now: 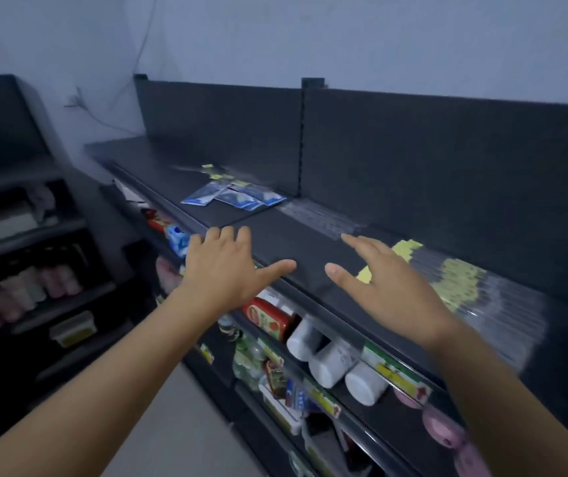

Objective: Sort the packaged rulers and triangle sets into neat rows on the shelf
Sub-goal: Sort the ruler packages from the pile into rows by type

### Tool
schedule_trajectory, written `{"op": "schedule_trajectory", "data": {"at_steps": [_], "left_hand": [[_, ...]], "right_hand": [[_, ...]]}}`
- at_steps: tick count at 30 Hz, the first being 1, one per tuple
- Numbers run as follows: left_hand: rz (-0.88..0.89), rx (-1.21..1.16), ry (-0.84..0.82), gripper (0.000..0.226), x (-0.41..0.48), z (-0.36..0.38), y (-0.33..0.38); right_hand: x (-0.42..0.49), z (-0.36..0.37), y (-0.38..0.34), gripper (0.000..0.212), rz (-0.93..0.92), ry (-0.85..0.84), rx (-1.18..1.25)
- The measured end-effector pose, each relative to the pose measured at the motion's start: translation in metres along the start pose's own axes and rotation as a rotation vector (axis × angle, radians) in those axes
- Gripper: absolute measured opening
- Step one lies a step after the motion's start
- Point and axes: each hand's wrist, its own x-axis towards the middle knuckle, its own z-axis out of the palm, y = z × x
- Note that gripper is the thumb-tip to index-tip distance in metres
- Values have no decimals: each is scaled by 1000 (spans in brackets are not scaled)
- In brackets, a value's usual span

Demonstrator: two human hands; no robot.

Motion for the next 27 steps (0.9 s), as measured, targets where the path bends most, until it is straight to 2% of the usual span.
{"op": "schedule_trajectory", "data": {"at_steps": [5, 13, 23, 25, 27], "left_hand": [[-34, -15, -26, 108, 44, 28, -64], [-41, 18, -65, 105, 151, 74, -134], [-19, 27, -128, 96, 322, 119, -210], [69, 30, -150, 93, 353, 129, -224], [260, 49, -186, 88, 384, 142, -234]], "right_hand": [[61, 46, -42, 63, -19, -37, 43], [187, 119, -56, 65, 53, -32, 102], [374, 182, -78, 66, 42, -27, -21], [401, 192, -81, 65, 40, -23, -64], [424, 203, -83, 63, 20, -28, -163]]}}
